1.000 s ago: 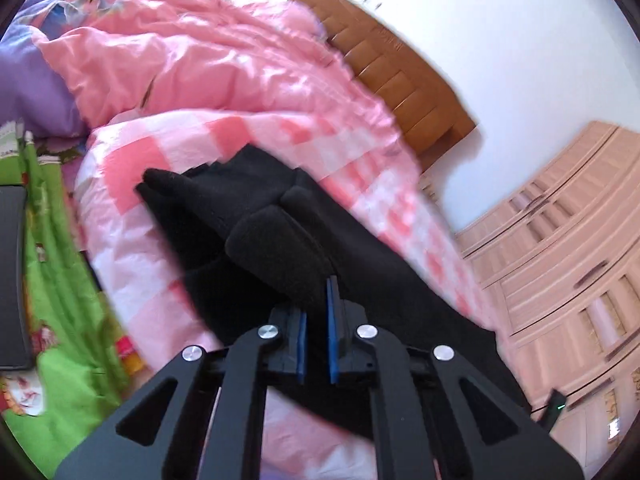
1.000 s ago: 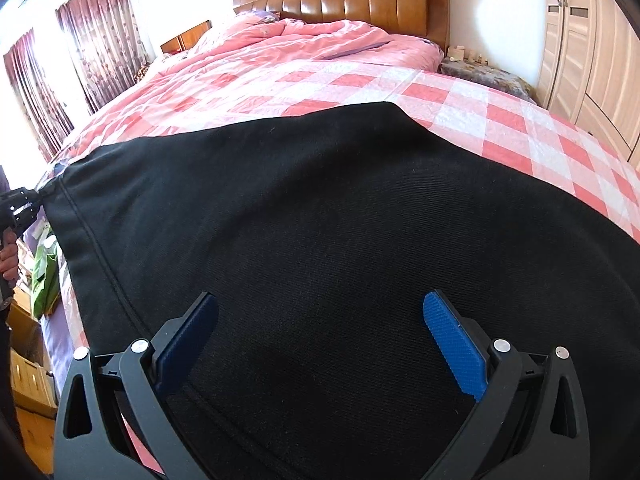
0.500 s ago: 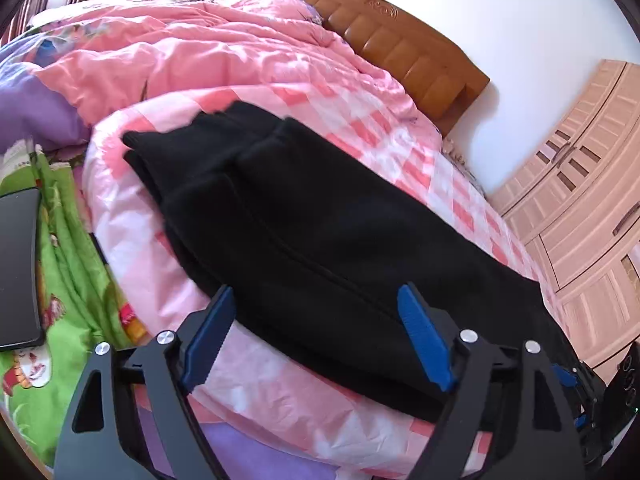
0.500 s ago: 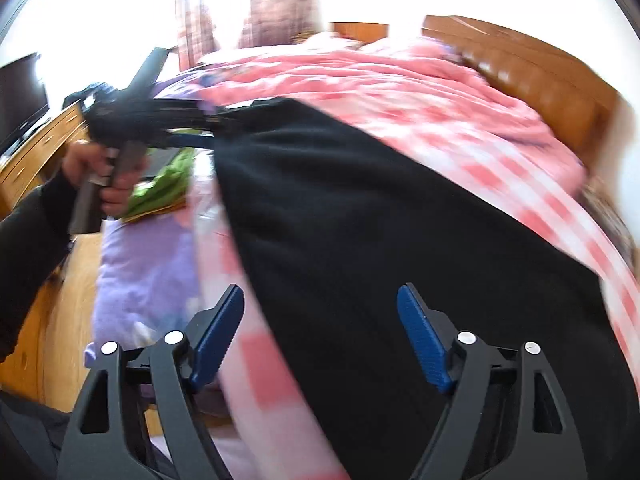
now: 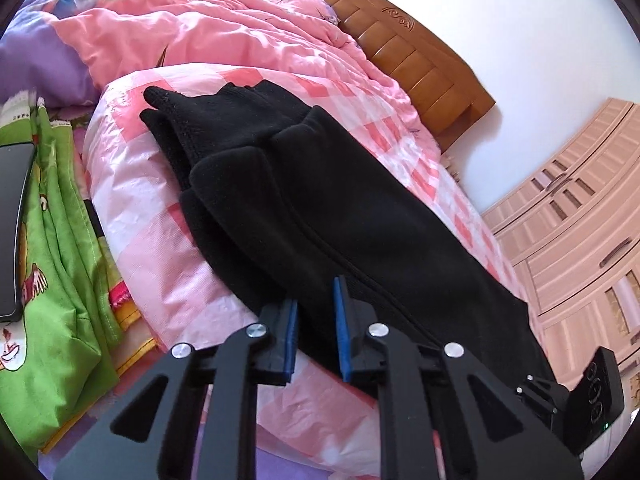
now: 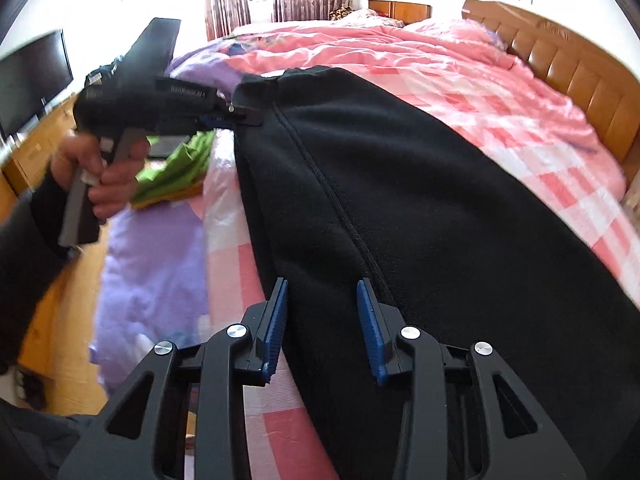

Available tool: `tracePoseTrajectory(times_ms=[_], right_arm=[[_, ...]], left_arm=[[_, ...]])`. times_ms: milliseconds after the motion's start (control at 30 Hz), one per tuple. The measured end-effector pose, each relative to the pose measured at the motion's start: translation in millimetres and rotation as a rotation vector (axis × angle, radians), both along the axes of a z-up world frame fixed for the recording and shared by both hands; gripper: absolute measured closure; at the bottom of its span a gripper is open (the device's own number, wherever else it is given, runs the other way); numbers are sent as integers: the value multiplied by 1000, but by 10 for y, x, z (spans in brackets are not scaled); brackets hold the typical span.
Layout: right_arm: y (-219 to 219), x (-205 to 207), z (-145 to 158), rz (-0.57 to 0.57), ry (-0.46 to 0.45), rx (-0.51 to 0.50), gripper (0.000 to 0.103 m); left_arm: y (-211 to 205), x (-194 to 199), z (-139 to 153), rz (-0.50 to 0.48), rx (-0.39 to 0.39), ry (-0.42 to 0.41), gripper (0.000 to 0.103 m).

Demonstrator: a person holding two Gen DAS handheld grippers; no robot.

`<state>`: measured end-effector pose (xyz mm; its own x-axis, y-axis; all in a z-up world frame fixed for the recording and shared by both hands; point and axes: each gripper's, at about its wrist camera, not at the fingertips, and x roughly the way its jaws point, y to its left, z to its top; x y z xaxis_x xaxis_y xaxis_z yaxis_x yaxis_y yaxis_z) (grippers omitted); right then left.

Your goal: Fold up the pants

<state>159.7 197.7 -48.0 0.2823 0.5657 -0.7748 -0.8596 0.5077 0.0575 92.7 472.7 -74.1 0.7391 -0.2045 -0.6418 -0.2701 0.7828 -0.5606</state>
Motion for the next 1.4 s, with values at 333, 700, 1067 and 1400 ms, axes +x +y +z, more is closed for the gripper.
tracePoseTrajectory(times_ms=[333, 700, 1067, 1400], right_arm=[[41, -118, 105, -3, -94, -9, 93], [83, -240, -95, 32, -63, -43, 92], [-871, -155, 267, -127, 122, 155, 70], [-1657, -260, 132, -309, 132, 140, 4]], left_arm=[[15, -9, 42, 25, -12, -29, 97], [-121, 42, 18, 53, 127, 103, 90], [-516, -245, 657, 87, 373, -58, 9], [-1970, 266, 164, -311, 643, 53, 9]])
